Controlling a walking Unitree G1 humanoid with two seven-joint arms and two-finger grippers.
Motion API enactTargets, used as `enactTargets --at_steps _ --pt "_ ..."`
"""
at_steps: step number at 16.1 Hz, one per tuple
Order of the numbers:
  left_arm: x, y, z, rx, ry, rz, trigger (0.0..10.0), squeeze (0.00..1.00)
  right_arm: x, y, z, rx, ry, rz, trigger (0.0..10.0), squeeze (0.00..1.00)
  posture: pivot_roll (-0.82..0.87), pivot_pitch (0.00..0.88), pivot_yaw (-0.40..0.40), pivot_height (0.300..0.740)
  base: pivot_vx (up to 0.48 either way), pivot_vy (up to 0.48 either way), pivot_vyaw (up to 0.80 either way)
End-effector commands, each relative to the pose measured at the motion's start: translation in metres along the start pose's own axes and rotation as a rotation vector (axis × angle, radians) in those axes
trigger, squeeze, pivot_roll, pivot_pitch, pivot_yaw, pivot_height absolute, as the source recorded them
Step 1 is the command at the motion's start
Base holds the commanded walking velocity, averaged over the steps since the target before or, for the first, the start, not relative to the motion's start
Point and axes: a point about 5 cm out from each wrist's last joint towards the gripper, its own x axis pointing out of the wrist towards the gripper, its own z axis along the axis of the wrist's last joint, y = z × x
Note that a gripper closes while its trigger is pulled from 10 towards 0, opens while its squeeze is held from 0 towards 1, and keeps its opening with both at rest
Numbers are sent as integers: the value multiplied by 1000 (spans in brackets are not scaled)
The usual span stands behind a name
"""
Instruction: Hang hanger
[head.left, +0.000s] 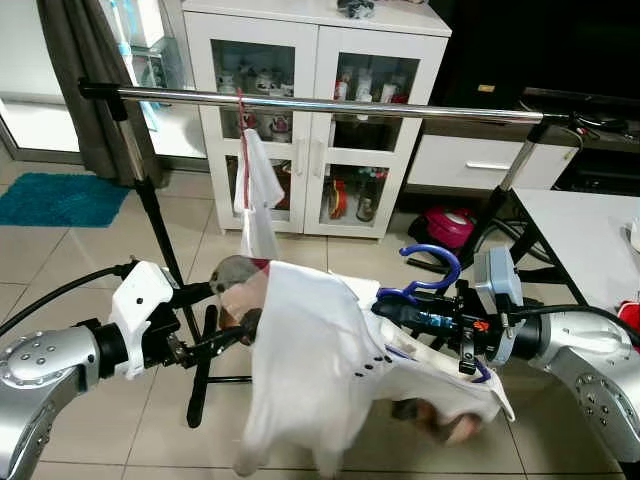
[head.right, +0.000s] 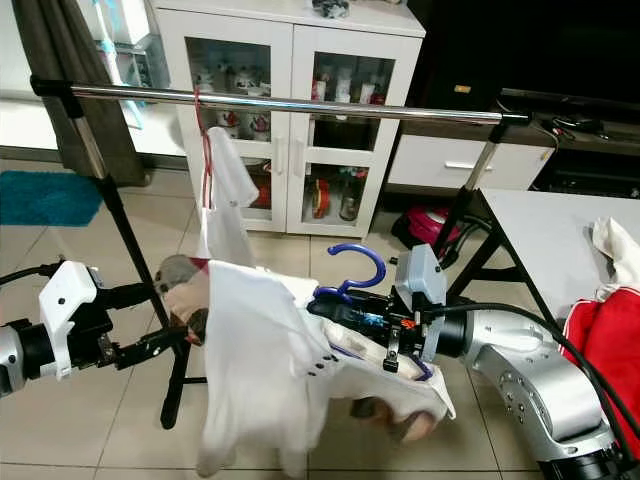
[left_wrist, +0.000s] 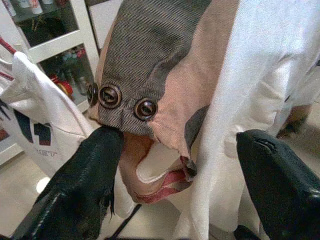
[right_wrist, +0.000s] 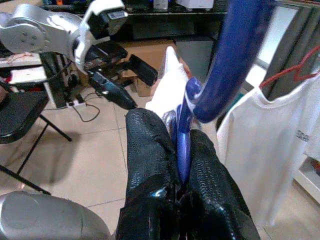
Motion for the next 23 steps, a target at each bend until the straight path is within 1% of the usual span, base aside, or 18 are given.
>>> enactTargets --at_steps 1,3,7,9,13,19,23 --pt "-3 7 4 19 -18 22 0 0 -3 -1 9 -22 -21 12 10000 0 -30 0 -57 740 0 0 0" --pt "-6 9 4 10 -34 24 0 0 -3 -1 10 -21 -25 23 10000 0 -29 0 -56 740 0 0 0" --pt "-10 8 2 -29 -69 17 0 0 -3 1 9 -25 -24 35 10000 0 -33 0 -40 740 0 0 0" --pt "-10 7 -1 -40 -70 11 0 0 -3 1 9 -26 -25 35 10000 0 -36 0 -38 740 0 0 0" --pt "-10 7 -4 -63 -85 26 0 0 -3 1 9 -26 -28 30 10000 0 -38 0 -37 740 0 0 0" --pt "-10 11 -10 -67 -77 70 0 0 -2 0 10 -28 -33 31 10000 0 -36 0 -36 740 0 0 0" --pt "-8 8 -14 -91 -81 49 0 0 -2 0 11 -31 -36 29 10000 0 -34 0 -35 740 0 0 0"
